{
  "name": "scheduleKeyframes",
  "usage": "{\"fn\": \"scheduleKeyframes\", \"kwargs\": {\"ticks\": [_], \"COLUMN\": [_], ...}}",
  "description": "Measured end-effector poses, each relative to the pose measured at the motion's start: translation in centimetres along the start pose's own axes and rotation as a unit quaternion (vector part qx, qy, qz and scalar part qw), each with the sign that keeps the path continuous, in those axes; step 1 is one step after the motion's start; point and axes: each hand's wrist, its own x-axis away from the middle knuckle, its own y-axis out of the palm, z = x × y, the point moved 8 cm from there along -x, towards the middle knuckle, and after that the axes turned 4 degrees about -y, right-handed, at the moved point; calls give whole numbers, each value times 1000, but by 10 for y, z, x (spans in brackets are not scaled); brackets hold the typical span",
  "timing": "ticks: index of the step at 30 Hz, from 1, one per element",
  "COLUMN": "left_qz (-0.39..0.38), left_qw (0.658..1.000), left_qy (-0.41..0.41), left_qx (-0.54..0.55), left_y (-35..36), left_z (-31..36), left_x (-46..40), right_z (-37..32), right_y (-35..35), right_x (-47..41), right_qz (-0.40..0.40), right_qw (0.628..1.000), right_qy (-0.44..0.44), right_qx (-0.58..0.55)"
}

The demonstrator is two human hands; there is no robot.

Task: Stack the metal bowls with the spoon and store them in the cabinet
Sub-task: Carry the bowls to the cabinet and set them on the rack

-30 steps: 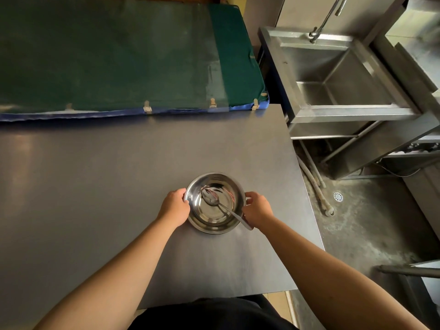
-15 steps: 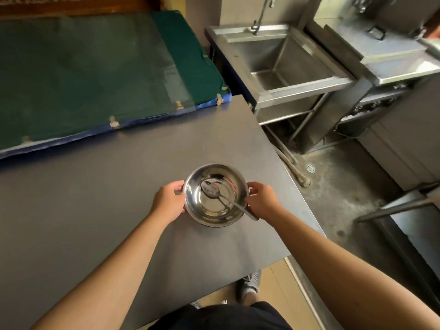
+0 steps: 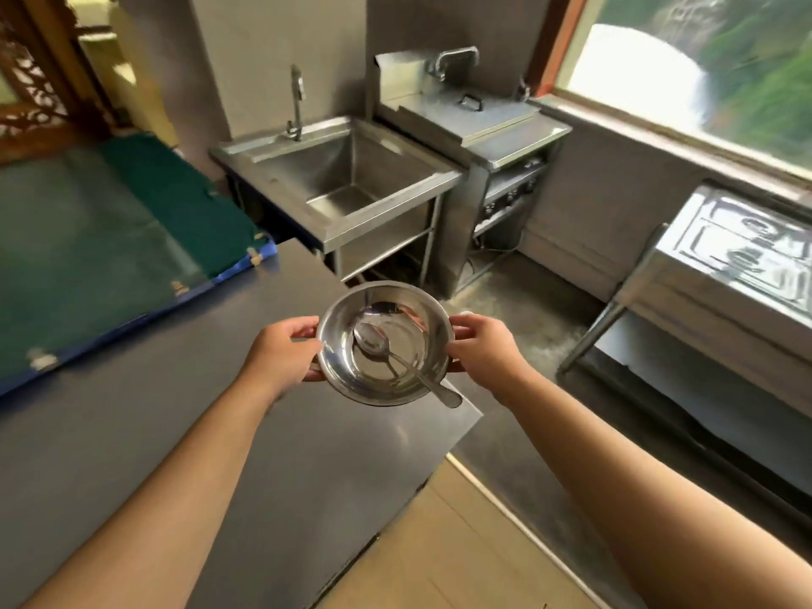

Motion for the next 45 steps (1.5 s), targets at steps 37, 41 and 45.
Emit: {"fn": "scheduleKeyframes", "kwargs": {"ticks": [37,41,45], "left_qz": [-611,-679,-737], "left_qw": [765,702,637], "left_qy": [115,98,87], "left_qx": [-168,-189,-210], "left_y": [872,959,1034], "left_z": [129,133,136], "left_x": [292,331,377], "right_z": [325,344,366], "right_y": [-675,-717,-750], "right_x": [348,379,413], "right_qz": [595,646,699], "right_qw": [776,727,669], "right_qy": [102,115,126], "right_qx": [-184,-205,-221]}}
